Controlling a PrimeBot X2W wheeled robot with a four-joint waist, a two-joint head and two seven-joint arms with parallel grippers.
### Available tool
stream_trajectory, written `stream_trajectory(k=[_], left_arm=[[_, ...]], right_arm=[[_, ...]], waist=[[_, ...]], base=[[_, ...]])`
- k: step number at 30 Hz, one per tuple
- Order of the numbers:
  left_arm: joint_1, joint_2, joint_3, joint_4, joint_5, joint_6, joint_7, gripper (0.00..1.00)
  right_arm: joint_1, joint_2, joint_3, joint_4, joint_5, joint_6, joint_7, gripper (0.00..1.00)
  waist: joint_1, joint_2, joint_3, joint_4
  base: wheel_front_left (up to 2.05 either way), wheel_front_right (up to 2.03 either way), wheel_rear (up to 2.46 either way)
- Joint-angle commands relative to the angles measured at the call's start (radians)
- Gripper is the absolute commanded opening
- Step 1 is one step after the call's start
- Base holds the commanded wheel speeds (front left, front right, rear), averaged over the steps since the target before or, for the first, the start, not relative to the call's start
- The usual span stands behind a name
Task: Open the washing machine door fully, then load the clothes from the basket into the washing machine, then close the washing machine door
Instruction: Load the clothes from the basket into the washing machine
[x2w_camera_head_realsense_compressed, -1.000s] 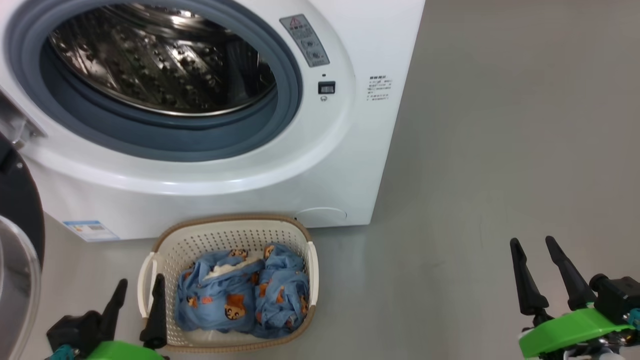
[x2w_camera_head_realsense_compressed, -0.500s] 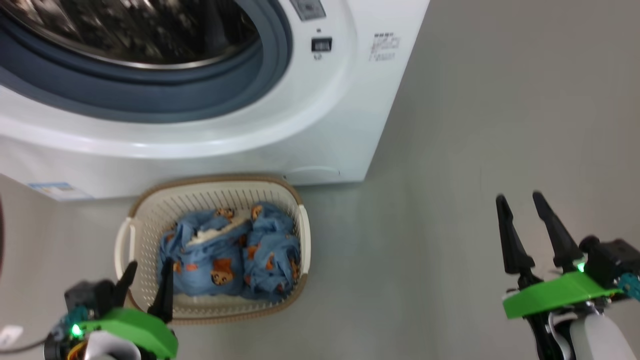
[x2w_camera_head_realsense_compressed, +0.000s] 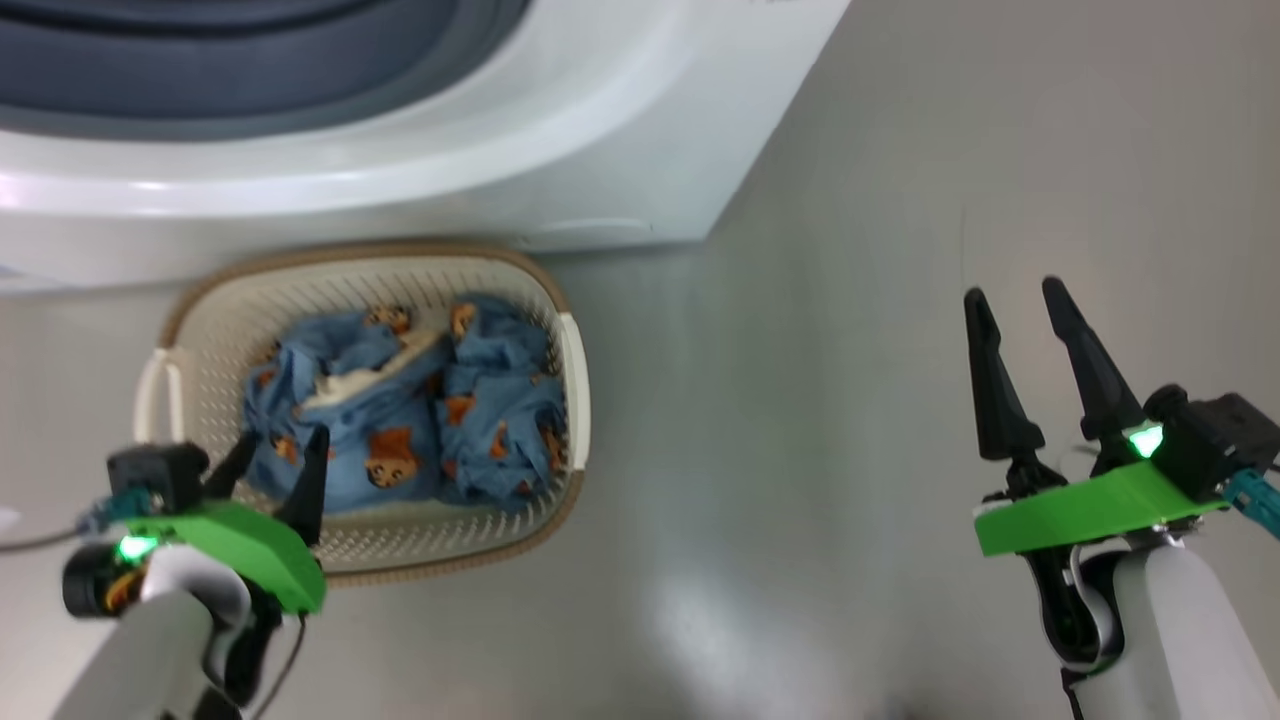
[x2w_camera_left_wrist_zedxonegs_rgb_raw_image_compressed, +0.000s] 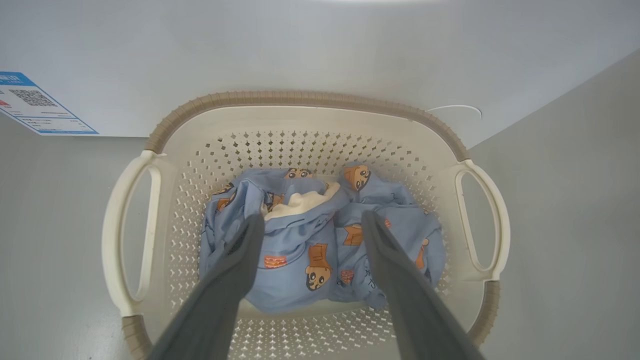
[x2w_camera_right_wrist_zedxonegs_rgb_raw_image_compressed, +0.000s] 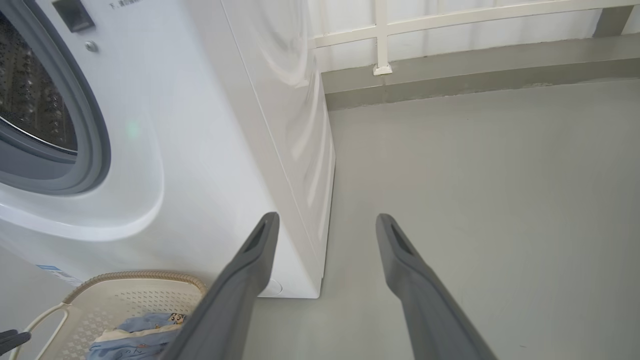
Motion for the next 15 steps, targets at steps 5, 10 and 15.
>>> stream_trajectory(k=[5,10,15], left_arm=[[-0.101,0.069,-0.051,0.096,-0.068,-0.002,-0.006,1.0],[-0.18,0.092,-0.129,0.187,-0.13,-0.002,-0.001,1.0],[-0.243,0.121,-0.197,0.237,-0.177,-0.002,0.015,1.0]], right_arm=[[-0.032,0.017,0.033,-0.036,-0.018,0.002,-0.012,1.0],[-0.052,0.027,0.045,-0.048,-0.023,0.002,-0.012,1.0],[-0.064,0.031,0.054,-0.058,-0.023,0.002,-0.012,1.0]], waist=[[0.0,0.0,0.14,-0.04],[0.0,0.0,0.193,-0.057],[0.0,0.0,0.233,-0.074]], base=[[0.0,0.0,0.0],[0.0,0.0,0.0],[0.0,0.0,0.0]])
